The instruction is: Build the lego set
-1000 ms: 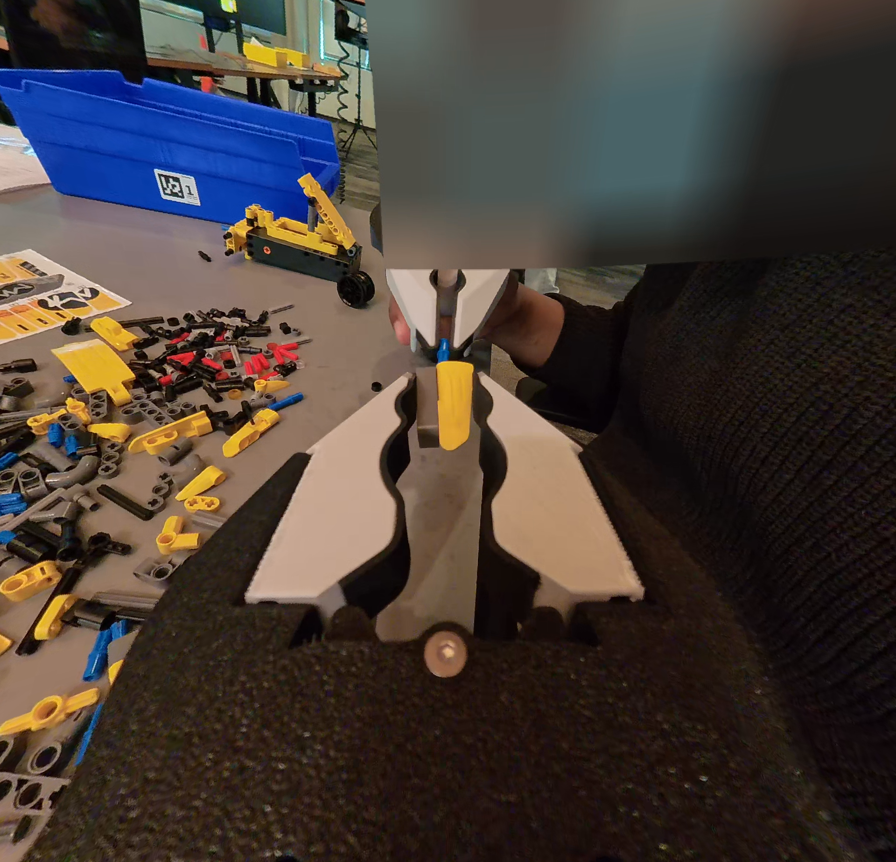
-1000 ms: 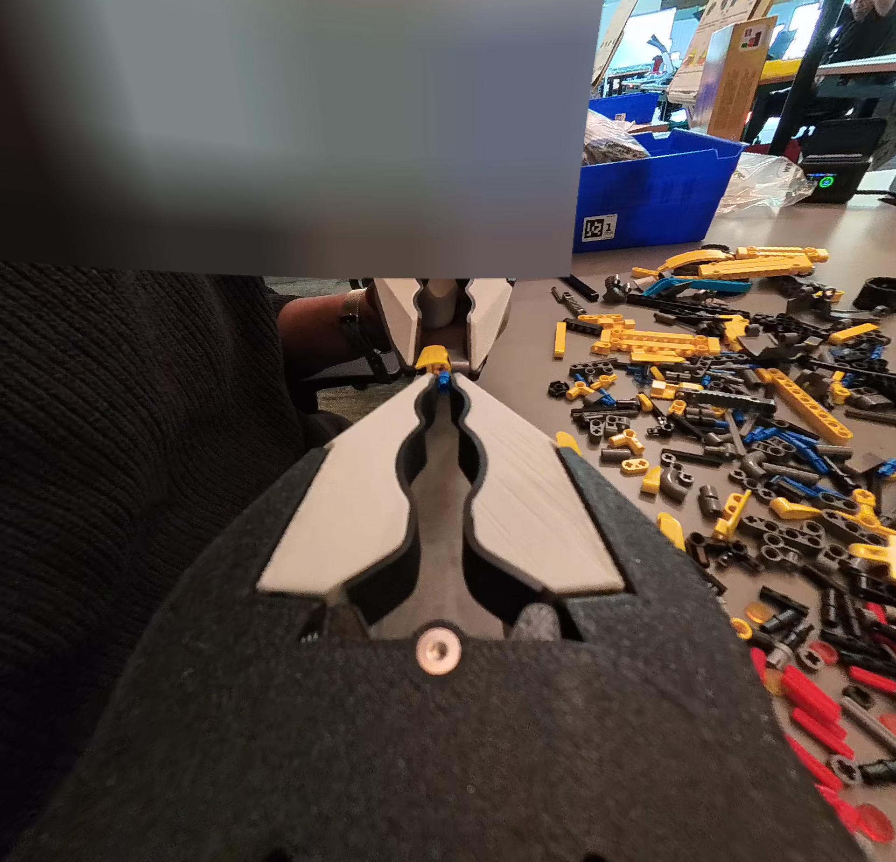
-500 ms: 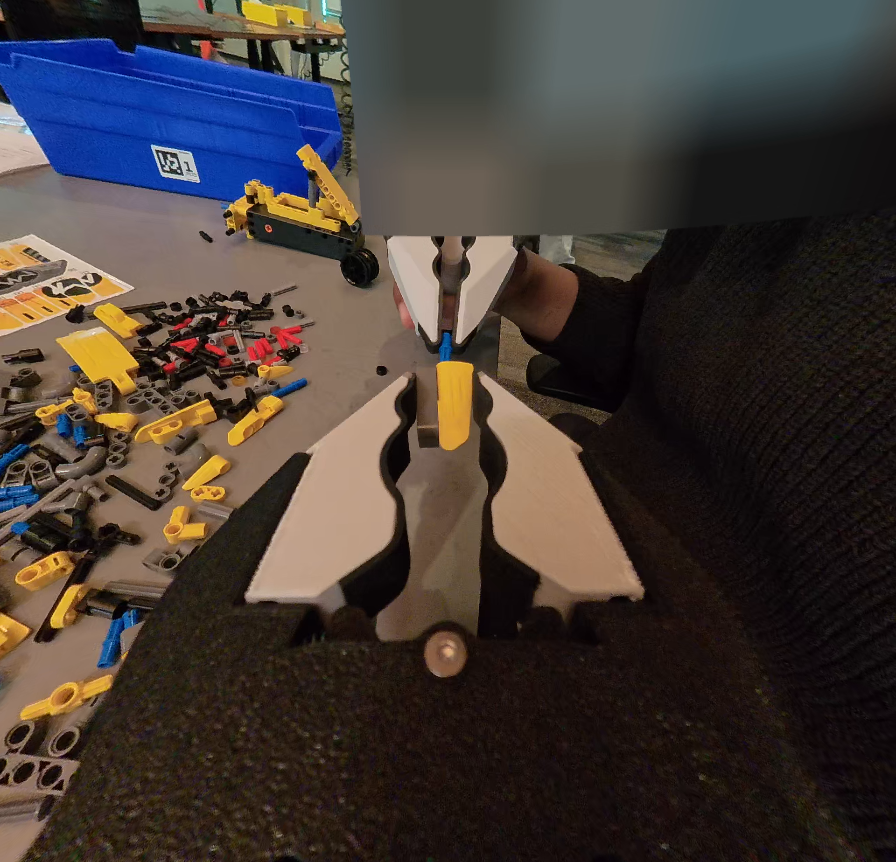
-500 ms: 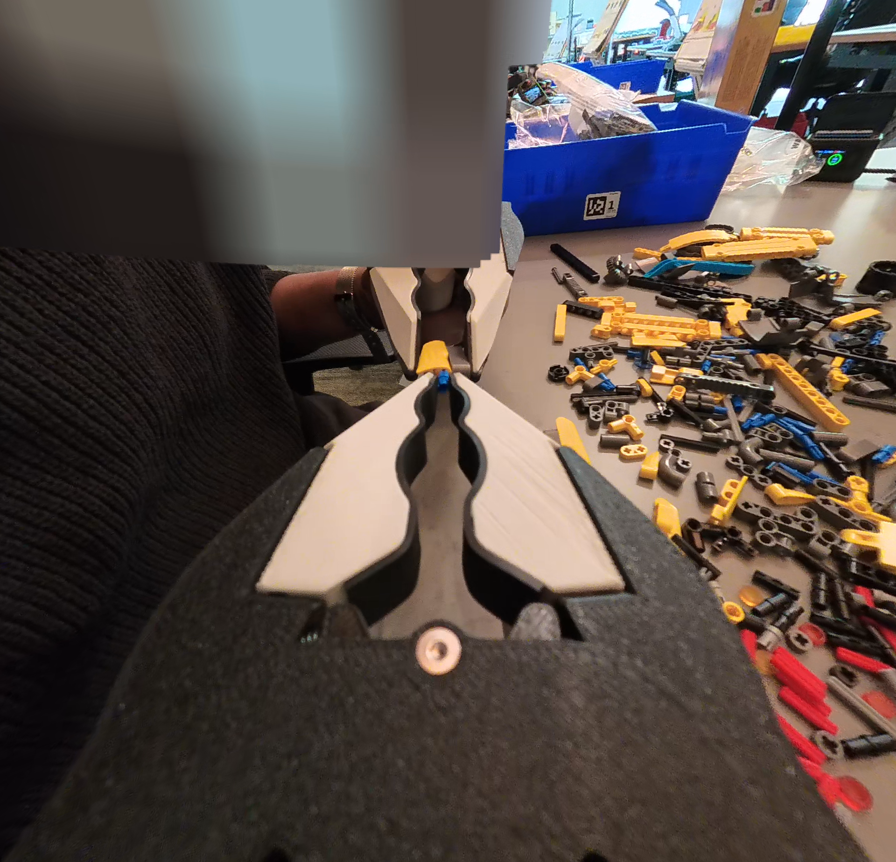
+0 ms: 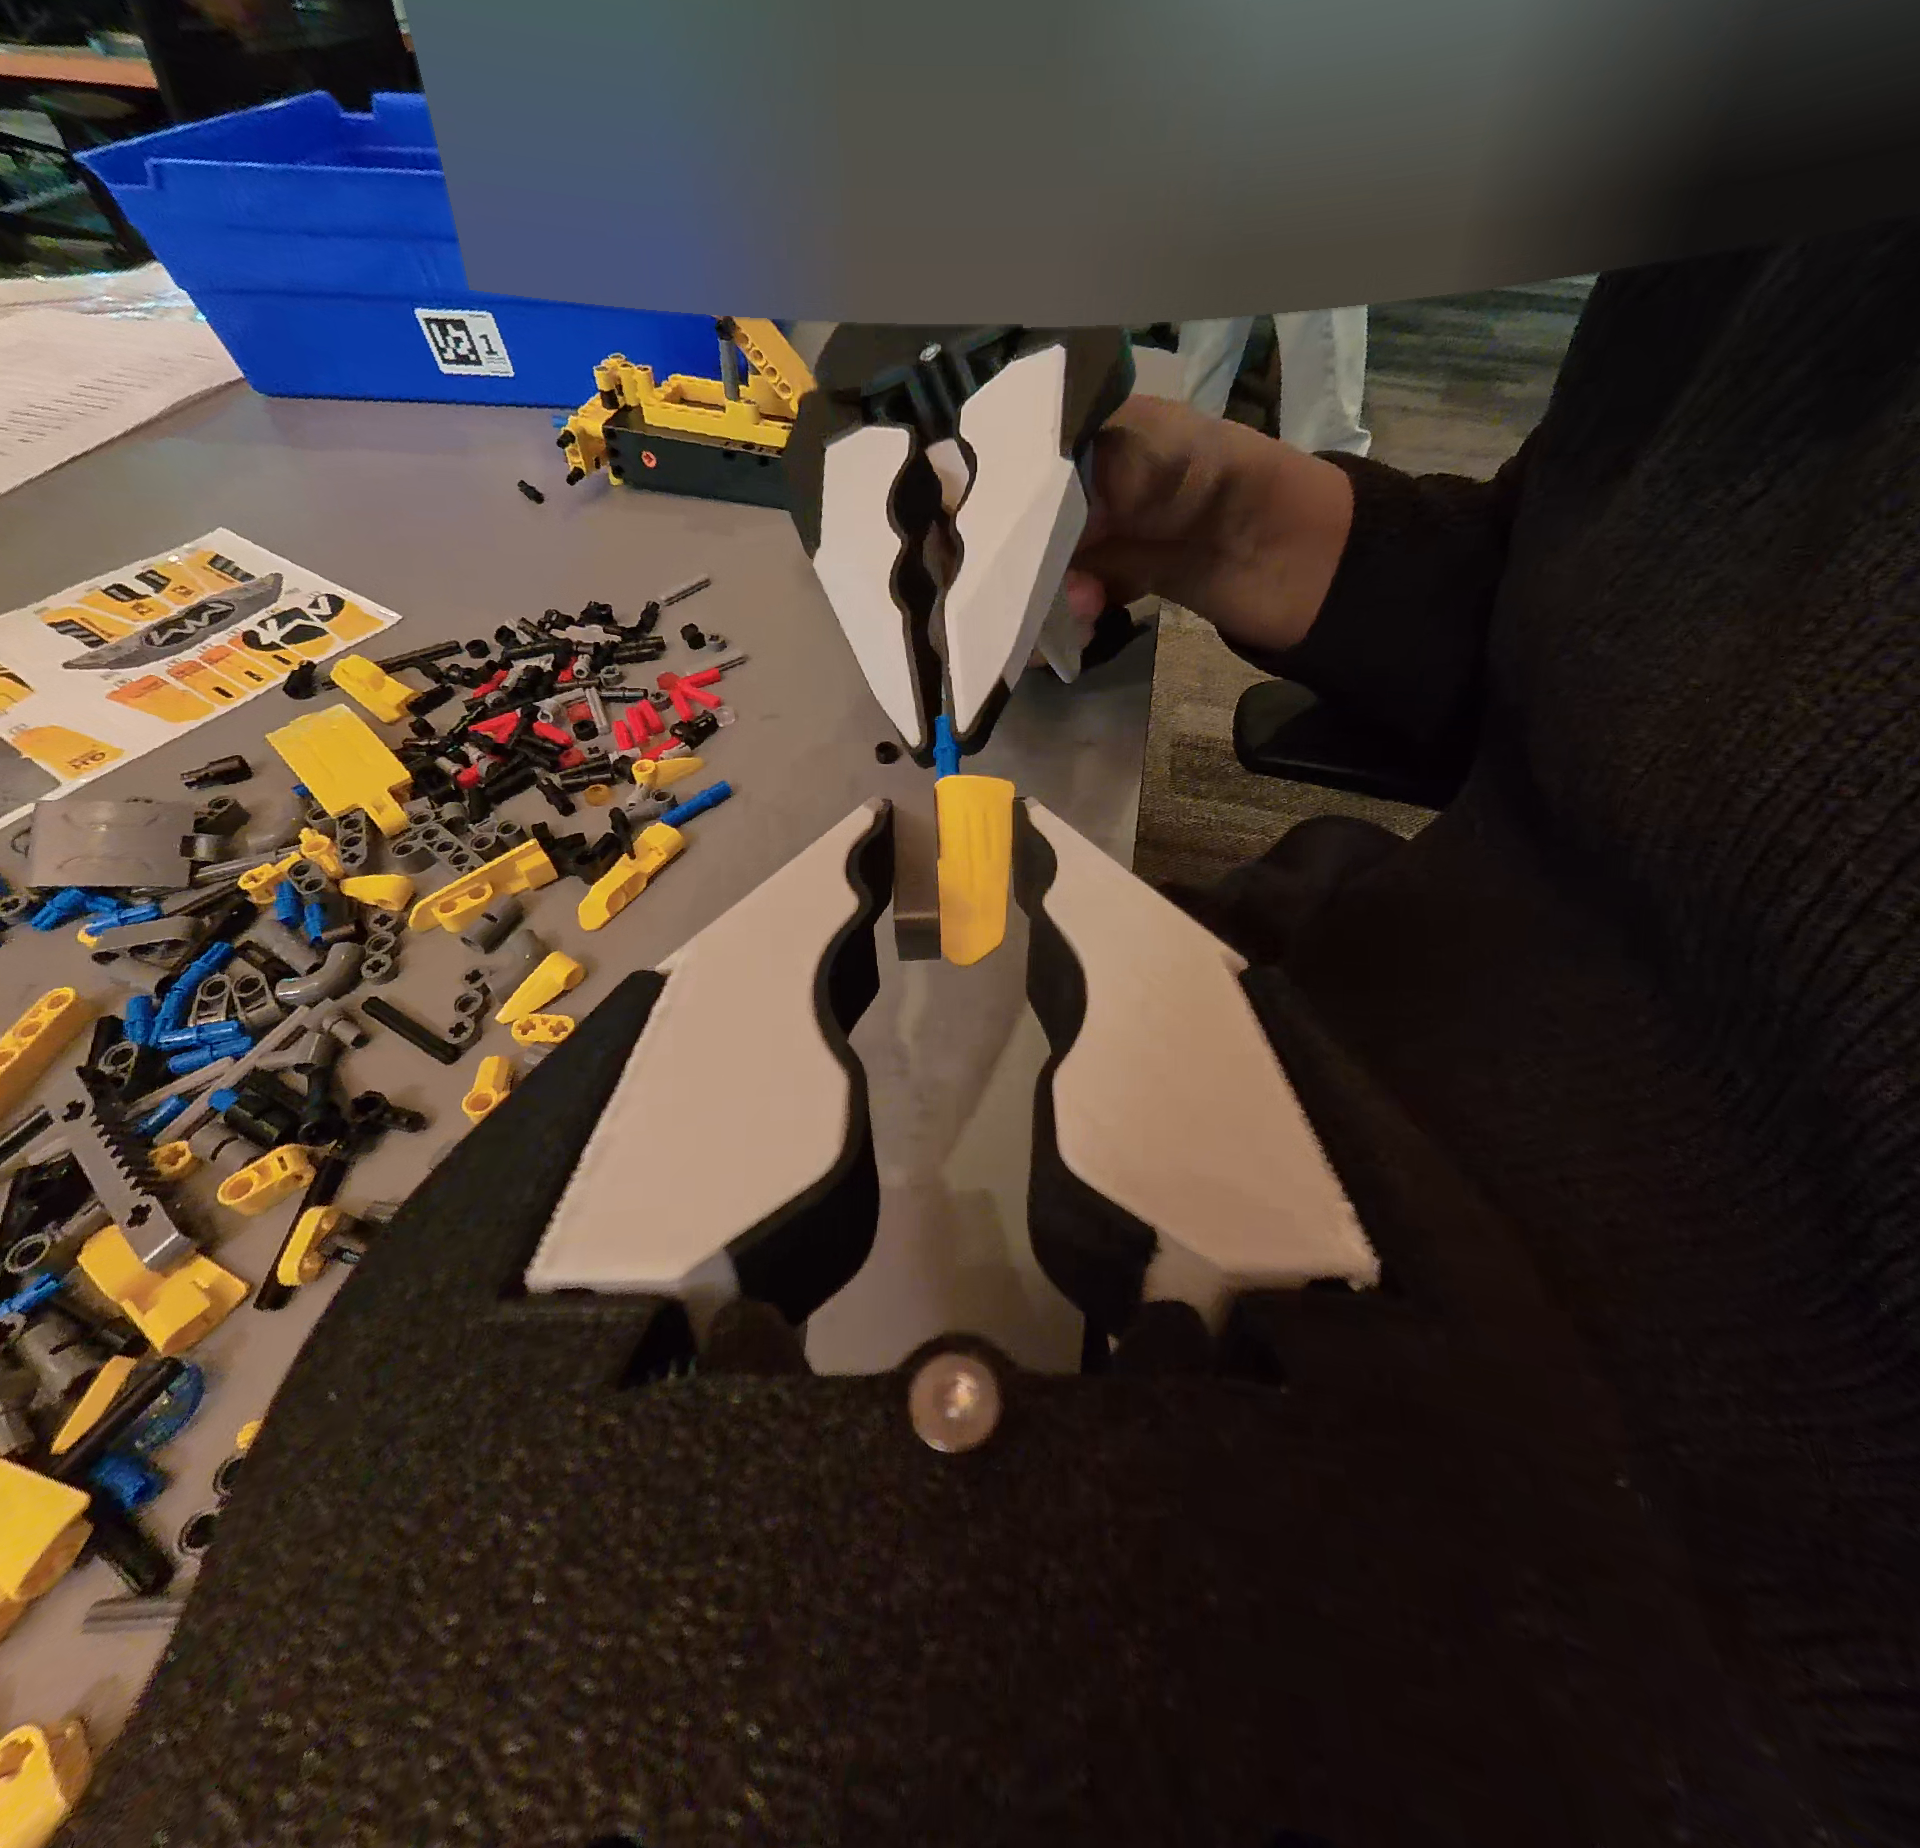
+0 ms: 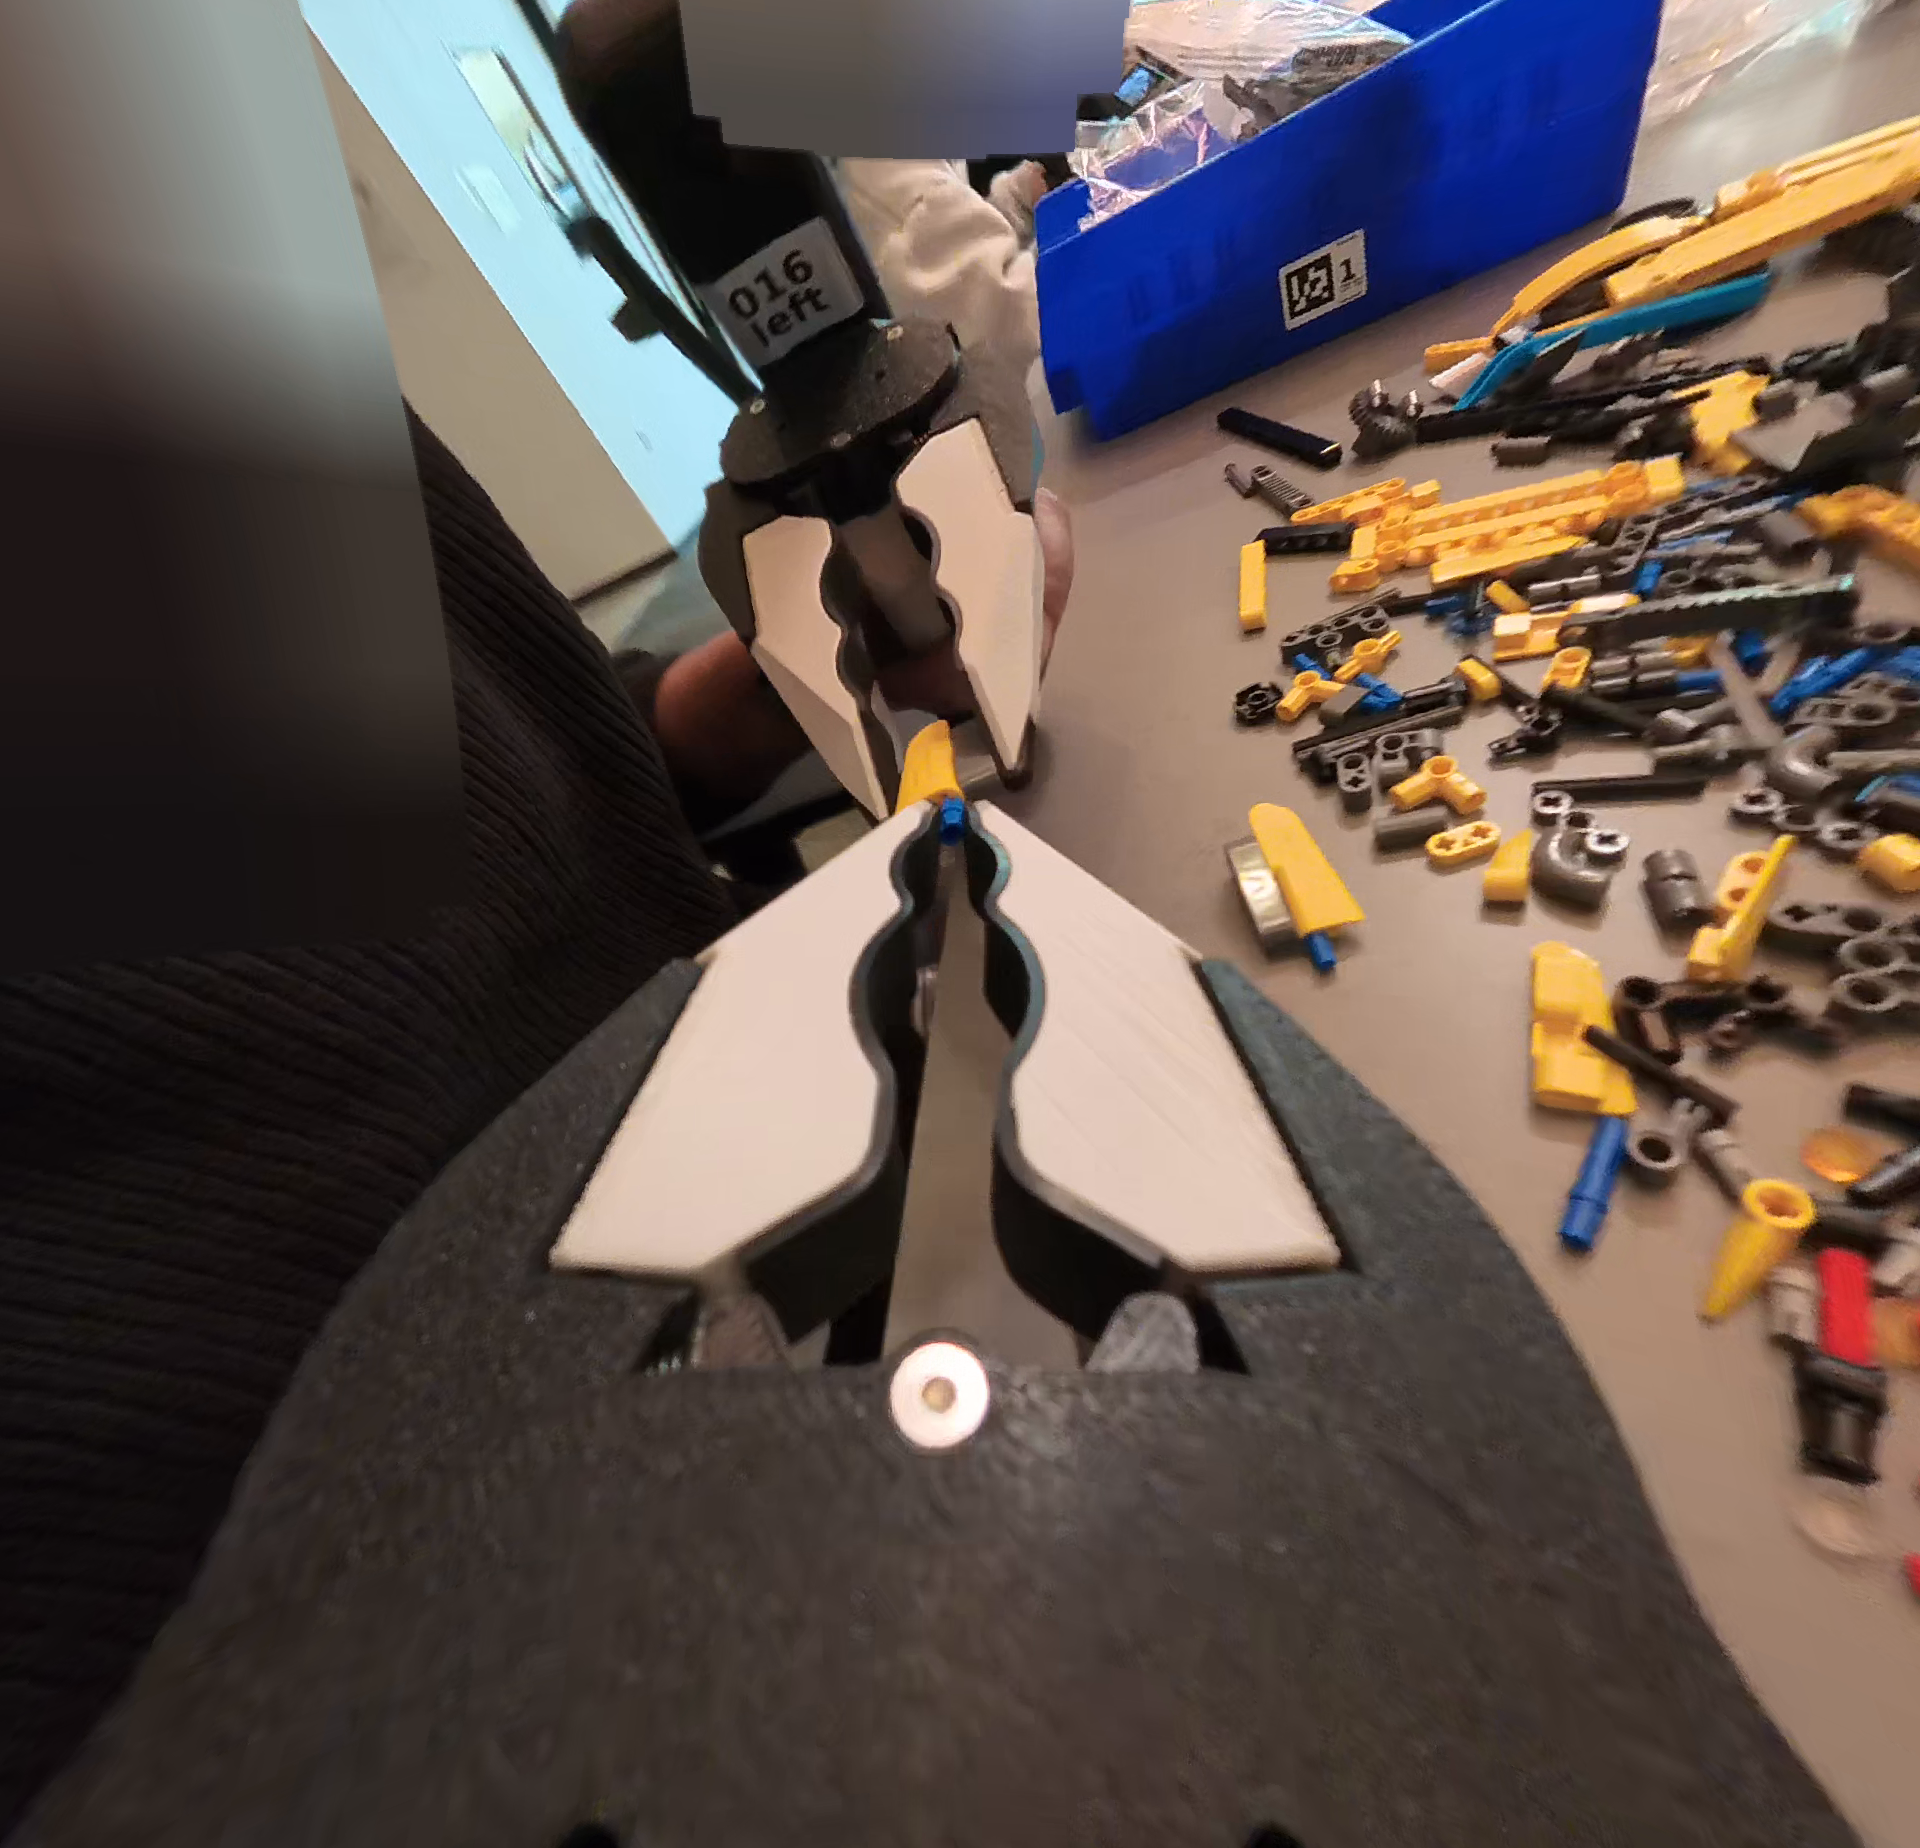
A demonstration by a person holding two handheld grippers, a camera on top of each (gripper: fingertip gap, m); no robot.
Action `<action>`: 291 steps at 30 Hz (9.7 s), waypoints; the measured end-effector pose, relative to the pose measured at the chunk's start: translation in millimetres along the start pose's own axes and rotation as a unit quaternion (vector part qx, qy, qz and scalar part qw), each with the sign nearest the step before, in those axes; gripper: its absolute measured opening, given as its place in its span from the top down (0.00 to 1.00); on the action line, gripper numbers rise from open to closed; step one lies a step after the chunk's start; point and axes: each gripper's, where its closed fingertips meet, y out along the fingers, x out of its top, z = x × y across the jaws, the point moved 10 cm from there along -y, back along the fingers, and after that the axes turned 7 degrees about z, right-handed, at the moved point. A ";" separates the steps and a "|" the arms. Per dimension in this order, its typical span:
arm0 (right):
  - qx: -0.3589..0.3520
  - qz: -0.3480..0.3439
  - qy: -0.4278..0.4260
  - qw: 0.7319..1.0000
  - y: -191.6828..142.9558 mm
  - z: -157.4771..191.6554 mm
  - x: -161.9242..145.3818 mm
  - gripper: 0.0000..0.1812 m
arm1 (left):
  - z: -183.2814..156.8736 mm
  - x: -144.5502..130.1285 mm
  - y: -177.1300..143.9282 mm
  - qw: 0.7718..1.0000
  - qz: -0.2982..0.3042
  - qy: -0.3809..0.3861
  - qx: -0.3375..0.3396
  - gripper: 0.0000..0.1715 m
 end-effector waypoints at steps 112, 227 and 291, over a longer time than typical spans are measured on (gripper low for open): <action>0.017 0.010 0.101 0.995 2.2 -14.7 -11.7 1.00 | -2.9 -2.7 13.6 0.998 0.035 0.030 0.054 0.88; -0.160 -0.066 -0.031 0.984 -22.4 -17.3 -0.8 0.91 | 33.6 -16.3 -49.5 0.965 -0.184 -0.093 0.159 0.81; -0.626 0.024 -0.039 0.779 -145.7 44.0 20.2 0.84 | 14.6 77.5 -27.6 0.973 -0.150 -0.152 0.086 0.88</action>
